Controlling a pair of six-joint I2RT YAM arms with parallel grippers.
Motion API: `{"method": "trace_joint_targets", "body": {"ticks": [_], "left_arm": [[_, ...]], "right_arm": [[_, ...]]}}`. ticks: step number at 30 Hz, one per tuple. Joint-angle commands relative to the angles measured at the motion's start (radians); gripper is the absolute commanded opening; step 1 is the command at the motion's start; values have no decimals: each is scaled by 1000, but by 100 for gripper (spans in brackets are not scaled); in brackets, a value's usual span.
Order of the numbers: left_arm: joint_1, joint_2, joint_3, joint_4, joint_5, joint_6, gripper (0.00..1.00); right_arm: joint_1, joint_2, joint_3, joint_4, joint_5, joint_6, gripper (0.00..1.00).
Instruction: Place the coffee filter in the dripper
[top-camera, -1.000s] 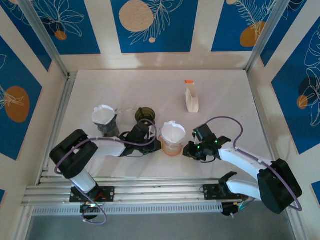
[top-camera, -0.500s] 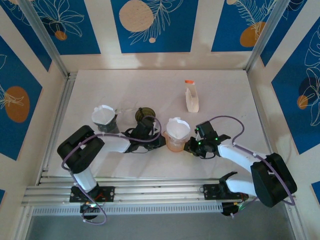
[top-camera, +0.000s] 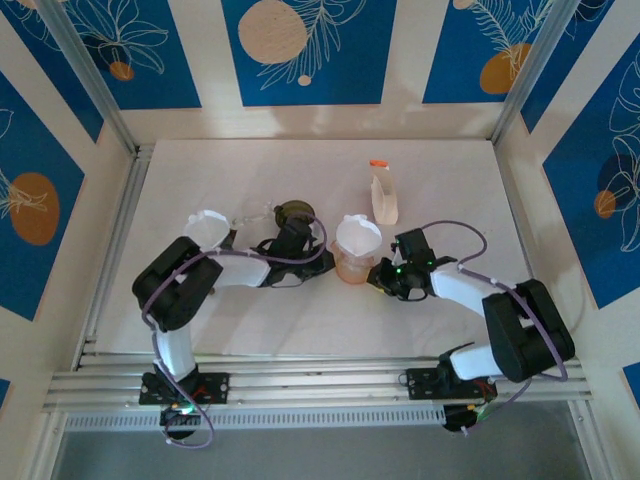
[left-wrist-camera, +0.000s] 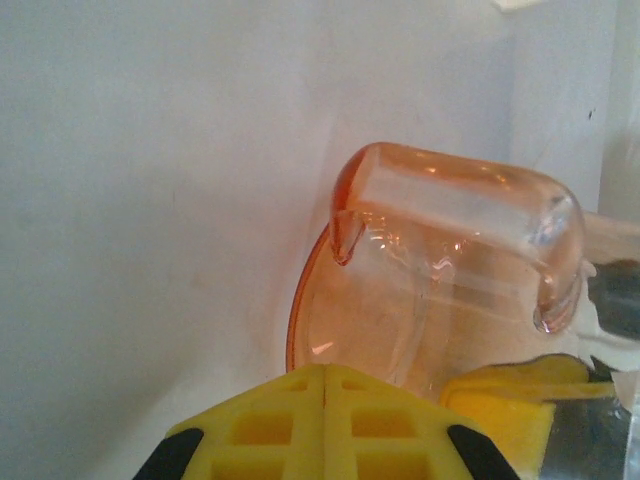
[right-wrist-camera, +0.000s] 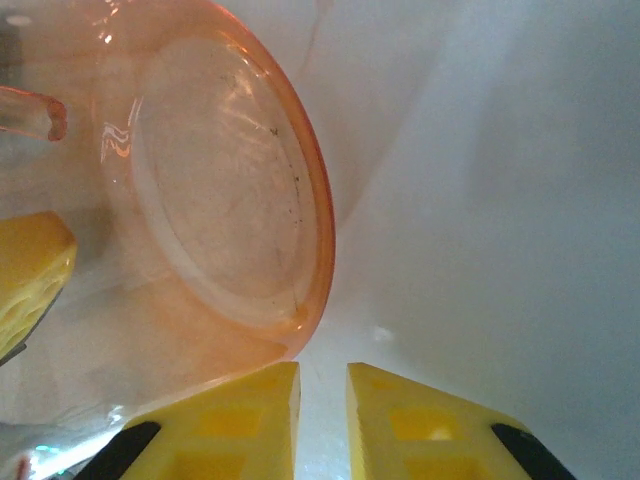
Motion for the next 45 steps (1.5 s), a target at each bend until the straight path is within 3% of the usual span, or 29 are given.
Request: {"method": "trace_joint_targets", "body": {"ticks": [1,21,33,37,45], "left_arm": [[-9,36,55,16,53,19,0],[63,120,164,-25,45,31,0],[61,74,111,-14,22,-1,1],[58,33,79,-22,-1,-6,10],[37,-64,3,-16,-29,-40,17]], "right_arm": [[-7,62,37,64,-27,-21,20],[-47,242,166,129,-16,-1,22],[-50,88,82,44,59,9,37],[-49,15,61,8,91,14,40],[-45,-123,51,-86,157,29,42]]}}
